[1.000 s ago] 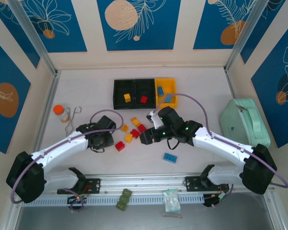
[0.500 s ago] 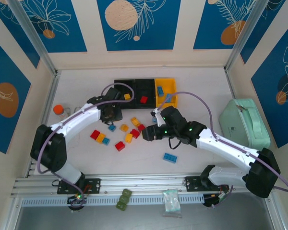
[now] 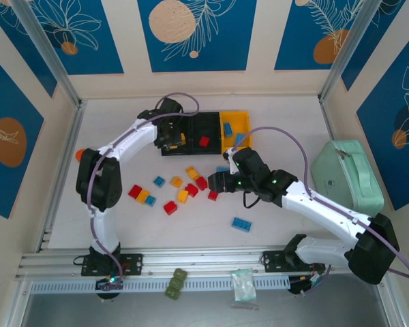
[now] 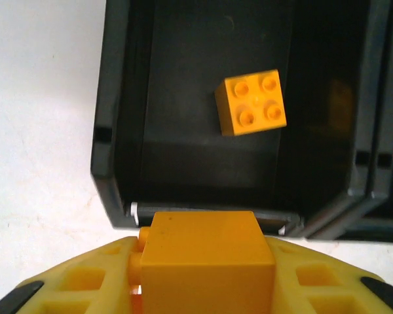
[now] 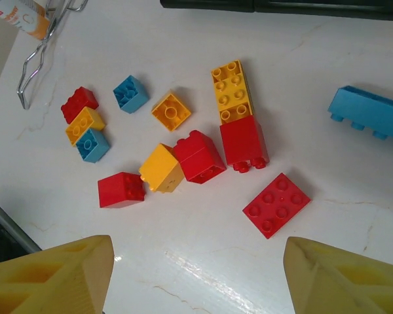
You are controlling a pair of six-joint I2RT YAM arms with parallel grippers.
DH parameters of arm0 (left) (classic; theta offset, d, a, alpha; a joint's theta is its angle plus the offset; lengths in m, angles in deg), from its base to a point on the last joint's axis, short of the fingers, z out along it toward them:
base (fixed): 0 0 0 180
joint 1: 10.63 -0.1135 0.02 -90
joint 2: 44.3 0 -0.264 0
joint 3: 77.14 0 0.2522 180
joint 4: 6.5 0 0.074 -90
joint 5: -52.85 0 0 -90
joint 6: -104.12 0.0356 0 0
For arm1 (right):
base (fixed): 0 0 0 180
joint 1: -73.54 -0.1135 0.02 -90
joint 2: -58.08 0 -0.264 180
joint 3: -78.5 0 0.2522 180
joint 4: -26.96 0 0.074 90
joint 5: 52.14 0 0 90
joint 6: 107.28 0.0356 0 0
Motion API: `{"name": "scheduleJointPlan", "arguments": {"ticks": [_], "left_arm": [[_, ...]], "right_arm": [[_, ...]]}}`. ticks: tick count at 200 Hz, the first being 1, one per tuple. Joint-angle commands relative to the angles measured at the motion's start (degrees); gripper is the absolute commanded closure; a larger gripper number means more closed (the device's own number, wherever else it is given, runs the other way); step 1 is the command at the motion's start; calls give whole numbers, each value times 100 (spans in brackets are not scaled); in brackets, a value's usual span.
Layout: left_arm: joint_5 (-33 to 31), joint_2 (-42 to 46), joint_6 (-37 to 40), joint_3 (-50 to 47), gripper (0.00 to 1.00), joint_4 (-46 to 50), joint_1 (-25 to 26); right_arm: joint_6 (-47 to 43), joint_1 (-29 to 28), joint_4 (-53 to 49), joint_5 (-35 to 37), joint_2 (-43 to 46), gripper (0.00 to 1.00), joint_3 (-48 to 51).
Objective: Sort the legos into containers by color
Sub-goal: Place the lego in the container.
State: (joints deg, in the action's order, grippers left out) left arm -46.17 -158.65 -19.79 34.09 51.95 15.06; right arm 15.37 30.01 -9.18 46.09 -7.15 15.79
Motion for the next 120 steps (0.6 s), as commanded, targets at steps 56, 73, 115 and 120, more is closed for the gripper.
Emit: {"name": "scheduleJointPlan", "arguments": {"ticks": [56,73,115,120], "left_arm": [[254,-1165,316,1356,65,638,-53],[297,-1244,326,1423,63,619,-60],[267,-1485,384,1663,57,684,-56],[279,-1513,390,1693,55,681,-57]], "right_arm": [[154,228,-101,47,238,31,234],[186,258,-84,13,231,31,254],[215,285,-96,12,255,31,269],[210,280,-101,12,265,31,280]]}}
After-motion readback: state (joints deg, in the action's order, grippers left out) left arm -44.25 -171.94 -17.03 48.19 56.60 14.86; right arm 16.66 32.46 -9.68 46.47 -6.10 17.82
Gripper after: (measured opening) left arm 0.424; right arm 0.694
